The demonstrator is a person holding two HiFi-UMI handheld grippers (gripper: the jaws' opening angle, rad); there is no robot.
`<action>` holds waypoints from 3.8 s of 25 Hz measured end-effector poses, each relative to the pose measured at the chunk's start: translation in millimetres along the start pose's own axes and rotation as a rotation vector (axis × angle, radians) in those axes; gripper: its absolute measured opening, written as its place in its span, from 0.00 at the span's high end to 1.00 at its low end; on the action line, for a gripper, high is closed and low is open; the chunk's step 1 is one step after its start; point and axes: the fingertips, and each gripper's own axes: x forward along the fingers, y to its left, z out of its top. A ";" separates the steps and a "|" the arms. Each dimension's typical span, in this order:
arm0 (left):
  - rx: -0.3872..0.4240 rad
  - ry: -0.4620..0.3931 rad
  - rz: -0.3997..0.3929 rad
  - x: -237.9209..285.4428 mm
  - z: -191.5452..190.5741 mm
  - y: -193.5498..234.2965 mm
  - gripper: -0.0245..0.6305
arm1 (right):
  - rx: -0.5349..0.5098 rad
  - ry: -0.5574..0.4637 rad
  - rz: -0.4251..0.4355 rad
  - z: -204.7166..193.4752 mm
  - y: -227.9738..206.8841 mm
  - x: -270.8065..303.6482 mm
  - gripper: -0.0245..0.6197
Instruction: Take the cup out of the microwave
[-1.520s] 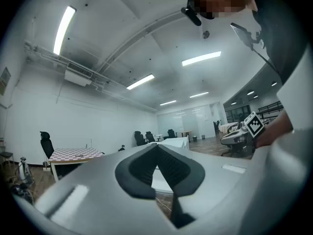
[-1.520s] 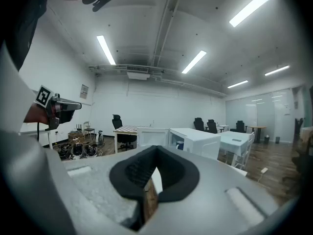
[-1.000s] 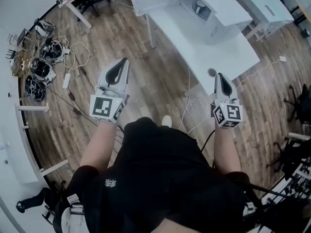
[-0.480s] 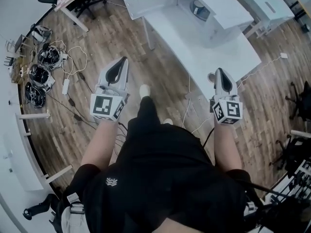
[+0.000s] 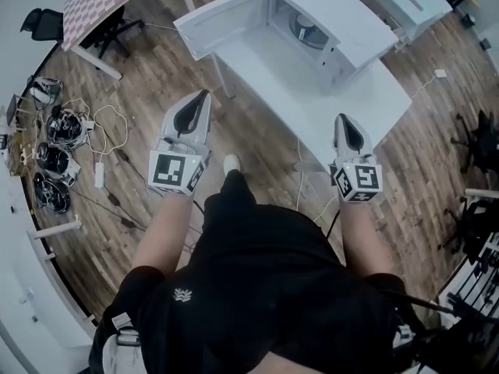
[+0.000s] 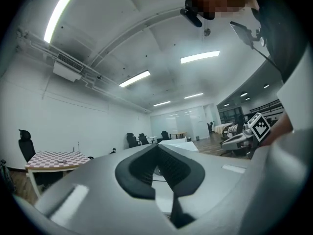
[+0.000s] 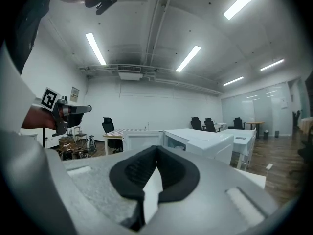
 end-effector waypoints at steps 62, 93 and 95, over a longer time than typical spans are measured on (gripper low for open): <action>-0.038 0.085 -0.446 401.7 -179.7 106.8 0.95 | 0.036 0.100 -0.423 -122.5 -135.4 431.3 0.62; -0.040 0.155 -0.505 459.1 -217.1 94.0 0.95 | 0.082 0.182 -0.420 -164.4 -187.8 516.4 0.30; -0.039 0.156 -0.503 457.1 -216.6 95.3 0.95 | 0.082 0.192 -0.414 -165.6 -189.1 515.5 0.35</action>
